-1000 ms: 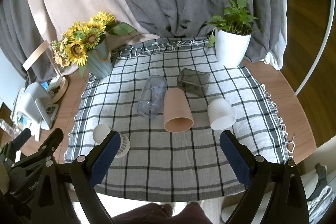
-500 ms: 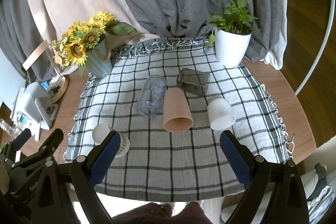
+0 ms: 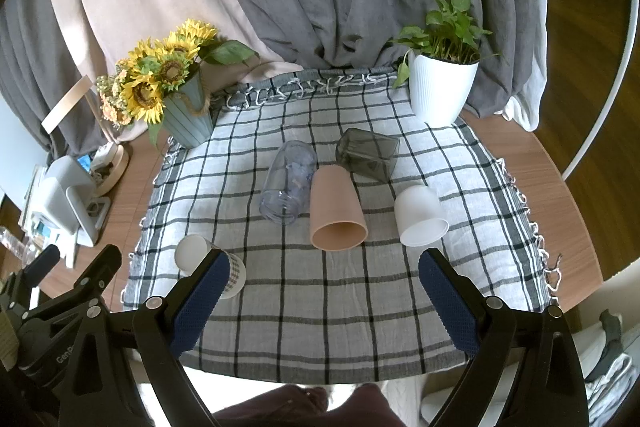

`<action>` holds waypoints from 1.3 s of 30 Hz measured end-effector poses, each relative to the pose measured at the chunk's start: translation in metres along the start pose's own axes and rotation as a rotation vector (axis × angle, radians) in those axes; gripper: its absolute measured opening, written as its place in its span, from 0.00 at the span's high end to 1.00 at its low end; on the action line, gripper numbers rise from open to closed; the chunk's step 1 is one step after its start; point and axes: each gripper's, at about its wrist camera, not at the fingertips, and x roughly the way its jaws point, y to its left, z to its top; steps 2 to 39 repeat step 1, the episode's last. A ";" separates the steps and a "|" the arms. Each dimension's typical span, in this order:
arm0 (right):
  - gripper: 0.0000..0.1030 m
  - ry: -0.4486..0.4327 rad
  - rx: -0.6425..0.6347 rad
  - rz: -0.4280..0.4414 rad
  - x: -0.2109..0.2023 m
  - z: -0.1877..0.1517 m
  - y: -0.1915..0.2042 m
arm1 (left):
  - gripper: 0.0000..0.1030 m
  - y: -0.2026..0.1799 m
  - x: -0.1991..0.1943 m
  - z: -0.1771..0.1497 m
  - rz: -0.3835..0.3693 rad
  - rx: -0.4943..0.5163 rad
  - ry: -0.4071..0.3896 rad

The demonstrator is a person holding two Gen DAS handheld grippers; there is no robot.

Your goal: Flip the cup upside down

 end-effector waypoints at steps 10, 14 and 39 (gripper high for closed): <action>0.07 0.001 0.000 0.000 0.000 0.000 0.000 | 0.00 0.000 0.000 0.000 0.000 0.000 0.000; 0.07 0.001 0.000 0.000 0.000 0.000 0.000 | 0.00 0.000 0.000 0.000 0.000 0.000 0.000; 0.07 0.001 0.000 0.000 0.000 0.000 0.000 | 0.00 0.000 0.000 0.000 0.000 0.000 0.000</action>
